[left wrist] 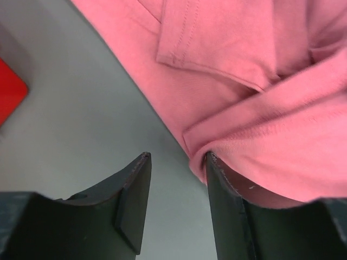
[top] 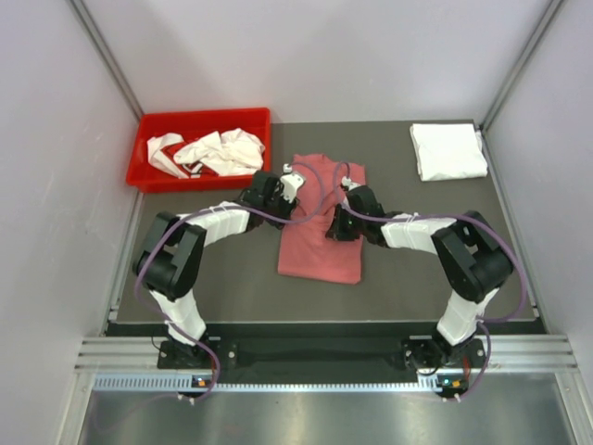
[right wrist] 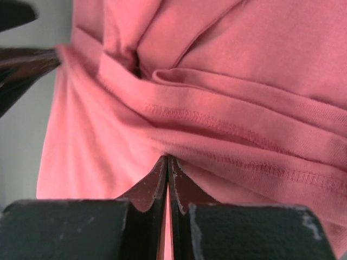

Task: Fold and stack the t-shirts
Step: Fold the tshirt

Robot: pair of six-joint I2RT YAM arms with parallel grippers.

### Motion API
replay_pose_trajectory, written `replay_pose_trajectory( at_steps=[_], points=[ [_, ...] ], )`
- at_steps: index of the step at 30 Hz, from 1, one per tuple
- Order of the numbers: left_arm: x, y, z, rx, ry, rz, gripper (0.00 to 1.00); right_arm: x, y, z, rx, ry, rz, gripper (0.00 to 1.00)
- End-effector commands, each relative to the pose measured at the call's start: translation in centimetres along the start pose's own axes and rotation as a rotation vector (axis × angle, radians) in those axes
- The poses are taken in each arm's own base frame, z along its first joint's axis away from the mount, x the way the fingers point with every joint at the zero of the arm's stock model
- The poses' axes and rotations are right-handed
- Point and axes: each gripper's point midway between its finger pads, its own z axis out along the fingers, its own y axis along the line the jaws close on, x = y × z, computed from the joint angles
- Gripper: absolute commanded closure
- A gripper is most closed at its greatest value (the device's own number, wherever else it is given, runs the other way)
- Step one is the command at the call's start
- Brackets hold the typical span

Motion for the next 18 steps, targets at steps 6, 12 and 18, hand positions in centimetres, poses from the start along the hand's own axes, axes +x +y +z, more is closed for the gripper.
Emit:
replay_pose_trajectory(
  at_steps=[6,12,18],
  points=[
    [-1.1,-4.3,-6.9,0.141,-0.086,0.063,0.53,-4.3,1.4,0.6,0.020,-0.145,0.059,1.00],
    [6.7,-10.3,-7.1,0.325,0.057,0.387,0.46,-4.2,0.7,2.1,0.053,-0.128,0.101,1.00],
    [9.1,-10.6,-6.1,0.218,0.103,0.596,0.23,-6.1,0.1,2.7,0.066,-0.175,0.160,1.00]
  ],
)
